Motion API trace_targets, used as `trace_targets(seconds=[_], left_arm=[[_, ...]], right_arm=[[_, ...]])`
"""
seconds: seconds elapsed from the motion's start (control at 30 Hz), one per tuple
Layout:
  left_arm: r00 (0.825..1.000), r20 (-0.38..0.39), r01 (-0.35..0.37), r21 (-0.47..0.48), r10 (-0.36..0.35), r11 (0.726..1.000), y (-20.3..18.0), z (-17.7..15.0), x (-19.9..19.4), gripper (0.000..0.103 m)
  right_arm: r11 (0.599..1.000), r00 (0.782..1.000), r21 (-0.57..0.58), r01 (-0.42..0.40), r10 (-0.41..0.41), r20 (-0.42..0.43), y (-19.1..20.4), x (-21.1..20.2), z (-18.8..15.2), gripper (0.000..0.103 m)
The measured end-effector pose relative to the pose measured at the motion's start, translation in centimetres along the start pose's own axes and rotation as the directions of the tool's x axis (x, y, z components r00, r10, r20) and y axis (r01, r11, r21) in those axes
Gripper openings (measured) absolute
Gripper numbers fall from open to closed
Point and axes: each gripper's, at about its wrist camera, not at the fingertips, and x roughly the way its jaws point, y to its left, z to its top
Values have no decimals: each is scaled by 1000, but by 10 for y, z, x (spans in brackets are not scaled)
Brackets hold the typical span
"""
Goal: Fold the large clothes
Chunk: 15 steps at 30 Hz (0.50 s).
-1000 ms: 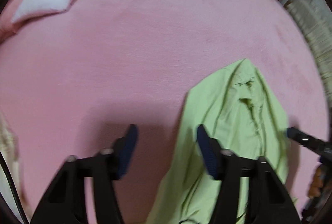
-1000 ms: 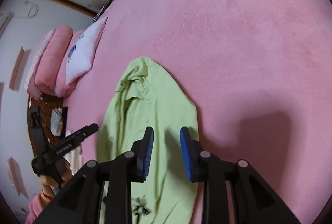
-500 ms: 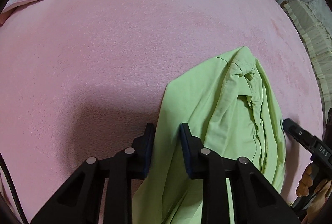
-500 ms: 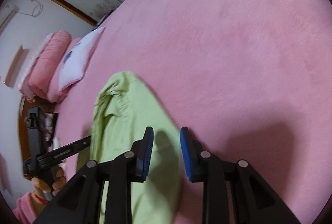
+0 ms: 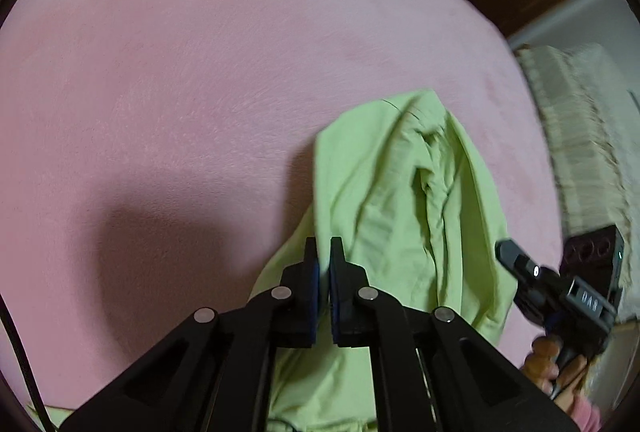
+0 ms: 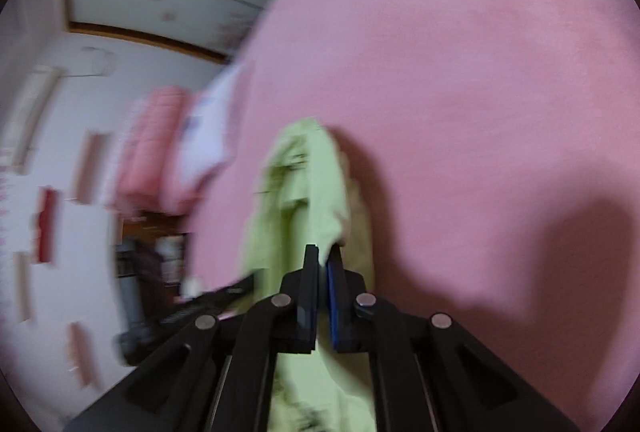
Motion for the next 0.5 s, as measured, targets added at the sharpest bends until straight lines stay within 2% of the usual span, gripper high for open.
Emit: trace_targets(seconds=[0.2,0.3,0.4,0.5], left_arm=[[993,52,101,101,-106,990,2,-24,-70,2],[983,60,163,134,-172,977,5,-46,-108,1],[981,34,183,162,-191,970,6,-58,-126,1],[986,-24,165,193,-163,967,7,-83,-137,1]], right_arm=[[988,993,-118,-104,97,-61,38,-30,-14,3],[974,984,-163,-155,137,-115,54,-50,-33,3],[956,976,-242,-163,121,-181,74,-61,-60,3],[925,962,-350,-146,50,-269,96,-65,-102,3]])
